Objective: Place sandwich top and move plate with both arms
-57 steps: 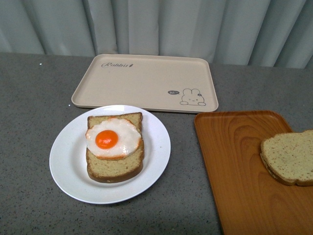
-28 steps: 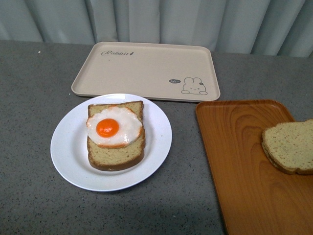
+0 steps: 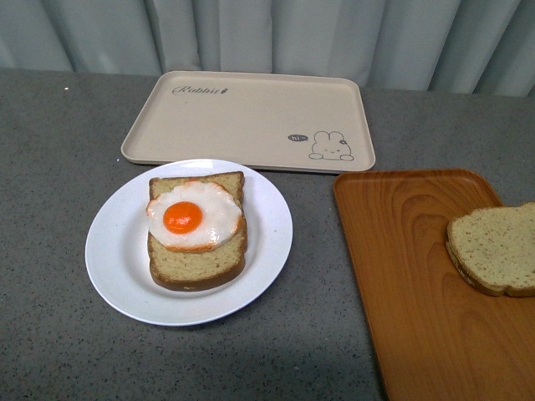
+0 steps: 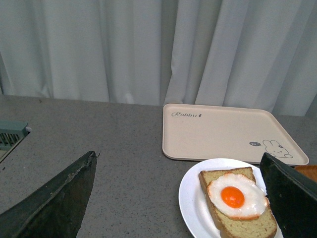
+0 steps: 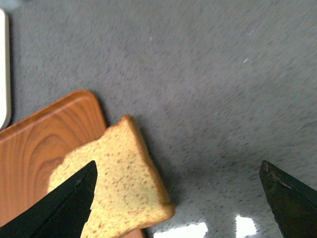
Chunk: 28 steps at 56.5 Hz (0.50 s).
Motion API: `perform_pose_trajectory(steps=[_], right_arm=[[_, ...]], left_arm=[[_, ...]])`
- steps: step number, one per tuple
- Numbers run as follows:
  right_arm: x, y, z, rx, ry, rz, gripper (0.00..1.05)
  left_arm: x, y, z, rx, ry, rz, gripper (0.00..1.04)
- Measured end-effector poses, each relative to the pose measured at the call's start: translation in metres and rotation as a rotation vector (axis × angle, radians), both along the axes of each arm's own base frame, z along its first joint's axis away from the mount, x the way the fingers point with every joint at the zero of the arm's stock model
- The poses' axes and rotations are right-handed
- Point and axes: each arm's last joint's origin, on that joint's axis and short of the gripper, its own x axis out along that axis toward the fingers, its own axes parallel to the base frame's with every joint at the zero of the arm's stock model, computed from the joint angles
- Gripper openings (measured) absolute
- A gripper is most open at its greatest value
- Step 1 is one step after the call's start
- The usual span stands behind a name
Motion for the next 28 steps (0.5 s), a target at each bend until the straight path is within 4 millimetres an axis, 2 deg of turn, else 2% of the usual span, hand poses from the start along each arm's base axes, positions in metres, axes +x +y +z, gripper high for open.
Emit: perform_pose_trajectory(steps=[15,28], right_arm=[[0.022,-0.017,-0.033,0.256,0.116,-0.006,0.96],[0.034,-0.022,-0.050,0.360,0.161,-0.003,0.96]], left_arm=[[0.000,0.000,0.000,0.000,0.000,0.000,0.98],[0.000,0.000,0.000,0.000,0.000,0.000,0.98]])
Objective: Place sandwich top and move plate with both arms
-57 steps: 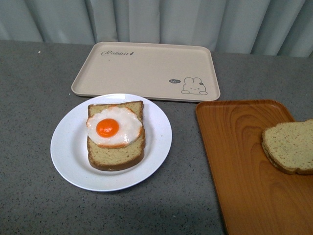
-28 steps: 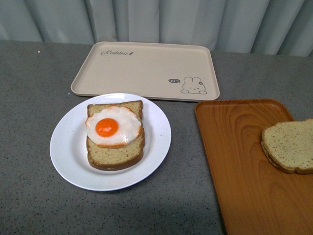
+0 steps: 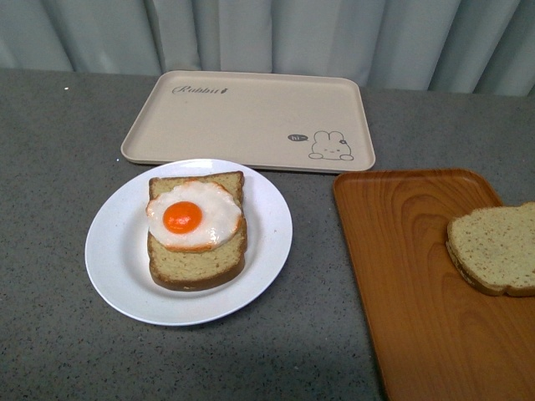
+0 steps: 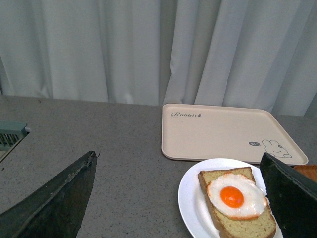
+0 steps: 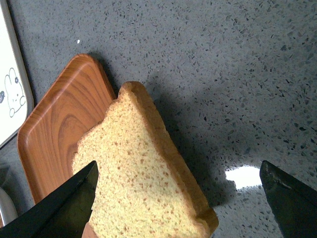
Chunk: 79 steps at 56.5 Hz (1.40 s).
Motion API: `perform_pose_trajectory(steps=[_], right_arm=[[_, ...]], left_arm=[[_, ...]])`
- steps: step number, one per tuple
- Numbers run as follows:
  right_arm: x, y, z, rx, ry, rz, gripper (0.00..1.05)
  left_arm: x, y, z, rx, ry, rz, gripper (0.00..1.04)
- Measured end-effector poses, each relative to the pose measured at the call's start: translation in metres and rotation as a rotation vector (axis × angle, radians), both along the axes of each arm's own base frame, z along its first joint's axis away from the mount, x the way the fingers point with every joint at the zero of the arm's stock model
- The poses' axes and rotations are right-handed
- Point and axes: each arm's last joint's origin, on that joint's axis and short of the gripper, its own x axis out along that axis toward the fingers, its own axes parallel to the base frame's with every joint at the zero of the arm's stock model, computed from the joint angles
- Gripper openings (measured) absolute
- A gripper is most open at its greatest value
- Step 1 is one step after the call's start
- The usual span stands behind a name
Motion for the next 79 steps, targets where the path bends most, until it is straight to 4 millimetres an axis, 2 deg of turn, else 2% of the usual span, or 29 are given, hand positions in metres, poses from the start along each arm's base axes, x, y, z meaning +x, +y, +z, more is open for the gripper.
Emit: perform_pose_trajectory(steps=[12,17,40,67,74,79], right_arm=[[0.016,0.007,-0.004,0.060,-0.001,0.010,0.96],[0.023,0.016,-0.007,0.071,0.012,0.028,0.96],[0.025,0.030,-0.021,0.075,0.068,0.048,0.96],[0.024,0.031,-0.022,0.070,0.100,0.041,0.18],[0.024,0.031,-0.021,0.077,0.095,0.047,0.03],[0.024,0.031,-0.018,0.085,0.084,0.054,0.02]], left_arm=[[0.000,0.000,0.000,0.000,0.000,0.000,0.98],[0.000,0.000,0.000,0.000,0.000,0.000,0.98],[0.000,0.000,0.000,0.000,0.000,0.000,0.98],[0.000,0.000,0.000,0.000,0.000,0.000,0.98],[0.000,0.000,0.000,0.000,0.000,0.000,0.98],[0.000,0.000,0.000,0.000,0.000,0.000,0.98]])
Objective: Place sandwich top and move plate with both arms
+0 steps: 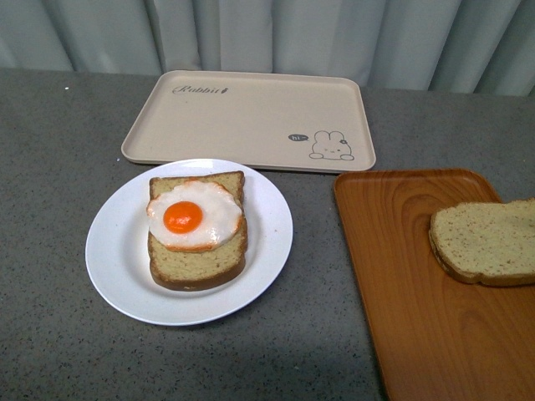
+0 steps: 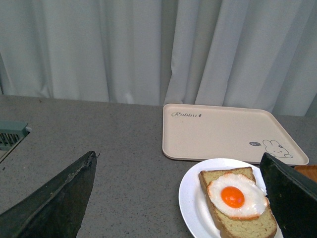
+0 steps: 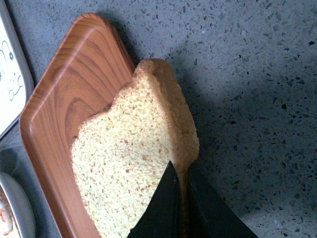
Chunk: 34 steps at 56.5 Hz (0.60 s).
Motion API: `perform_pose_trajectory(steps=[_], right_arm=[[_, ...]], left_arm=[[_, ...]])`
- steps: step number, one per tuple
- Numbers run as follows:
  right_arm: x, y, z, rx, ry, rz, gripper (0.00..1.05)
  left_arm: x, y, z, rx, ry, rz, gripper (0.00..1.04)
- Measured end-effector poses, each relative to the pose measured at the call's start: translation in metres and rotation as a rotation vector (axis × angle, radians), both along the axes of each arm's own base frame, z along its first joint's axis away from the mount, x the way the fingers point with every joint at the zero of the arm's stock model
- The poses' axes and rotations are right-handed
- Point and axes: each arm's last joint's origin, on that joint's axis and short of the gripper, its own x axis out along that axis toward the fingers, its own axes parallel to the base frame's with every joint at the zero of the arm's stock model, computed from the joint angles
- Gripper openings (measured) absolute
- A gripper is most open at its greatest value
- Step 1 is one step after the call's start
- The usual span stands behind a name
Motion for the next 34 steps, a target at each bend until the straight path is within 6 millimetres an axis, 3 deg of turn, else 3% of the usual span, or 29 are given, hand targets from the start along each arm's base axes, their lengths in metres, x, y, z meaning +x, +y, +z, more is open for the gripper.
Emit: perform_pose_trajectory(steps=[7,18,23,26,34], right_arm=[[0.002,0.003,0.013,0.020,-0.048,0.015,0.02],[0.008,0.021,0.055,0.085,-0.204,0.059,0.02],[0.008,0.040,0.075,0.127,-0.279,0.103,0.02],[0.007,0.061,0.088,0.165,-0.320,0.140,0.02],[0.006,0.105,0.097,0.210,-0.344,0.230,0.02]], left_arm=[[0.000,0.000,0.000,0.000,0.000,0.000,0.98],[0.000,0.000,0.000,0.000,0.000,0.000,0.98],[0.000,0.000,0.000,0.000,0.000,0.000,0.98],[0.000,0.000,0.000,0.000,0.000,0.000,0.98],[0.000,0.000,0.000,0.000,0.000,0.000,0.98]])
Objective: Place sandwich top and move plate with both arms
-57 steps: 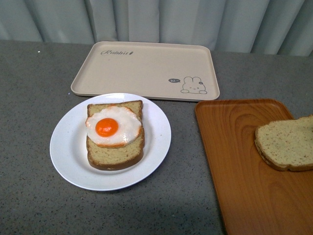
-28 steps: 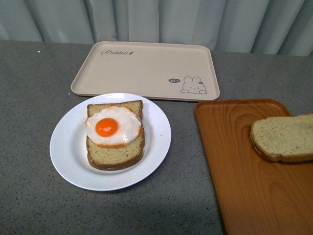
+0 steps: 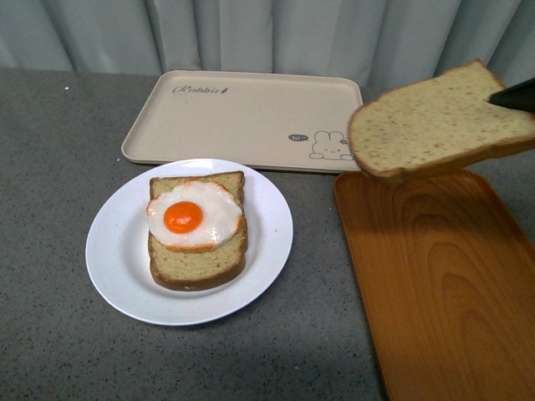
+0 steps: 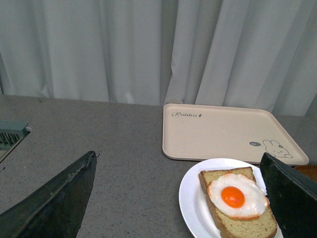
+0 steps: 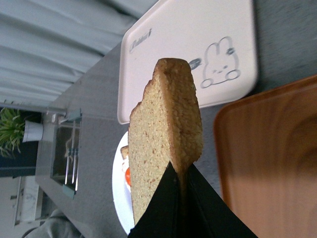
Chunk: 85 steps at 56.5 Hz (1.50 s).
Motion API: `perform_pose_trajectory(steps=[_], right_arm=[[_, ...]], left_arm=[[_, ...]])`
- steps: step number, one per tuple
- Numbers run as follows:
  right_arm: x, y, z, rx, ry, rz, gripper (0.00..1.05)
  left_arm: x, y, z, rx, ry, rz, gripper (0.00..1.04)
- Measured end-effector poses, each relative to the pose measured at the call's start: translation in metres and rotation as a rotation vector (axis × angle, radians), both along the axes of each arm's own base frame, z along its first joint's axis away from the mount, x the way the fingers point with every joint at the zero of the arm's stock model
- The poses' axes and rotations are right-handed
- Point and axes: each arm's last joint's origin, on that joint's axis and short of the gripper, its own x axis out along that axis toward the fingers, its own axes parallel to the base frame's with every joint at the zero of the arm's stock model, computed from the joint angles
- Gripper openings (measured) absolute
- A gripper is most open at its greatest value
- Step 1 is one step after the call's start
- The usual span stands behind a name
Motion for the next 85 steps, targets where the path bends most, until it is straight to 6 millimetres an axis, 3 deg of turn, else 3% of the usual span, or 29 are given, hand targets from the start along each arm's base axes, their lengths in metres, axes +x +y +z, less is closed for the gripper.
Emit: perform_pose_trajectory(steps=[9,22,31,55,67,74,79,85], right_arm=[[0.000,0.053,-0.004,0.021,0.003,0.093,0.02],[0.009,0.130,-0.031,0.015,0.071,0.222,0.02],[0.020,0.153,-0.043,0.004,0.096,0.247,0.02],[0.027,0.180,-0.066,-0.038,0.155,0.275,0.02],[0.024,0.184,-0.073,-0.056,0.172,0.273,0.02],[0.023,0.180,-0.076,-0.062,0.175,0.264,0.26],[0.021,0.166,-0.079,-0.072,0.186,0.226,0.48],[0.017,0.145,-0.073,-0.074,0.167,0.157,0.67]], left_arm=[[0.000,0.000,0.000,0.000,0.000,0.000,0.98],[0.000,0.000,0.000,0.000,0.000,0.000,0.98],[0.000,0.000,0.000,0.000,0.000,0.000,0.98],[0.000,0.000,0.000,0.000,0.000,0.000,0.98],[0.000,0.000,0.000,0.000,0.000,0.000,0.98],[0.000,0.000,0.000,0.000,0.000,0.000,0.98],[0.000,0.000,0.000,0.000,0.000,0.000,0.98],[0.000,0.000,0.000,0.000,0.000,0.000,0.98]])
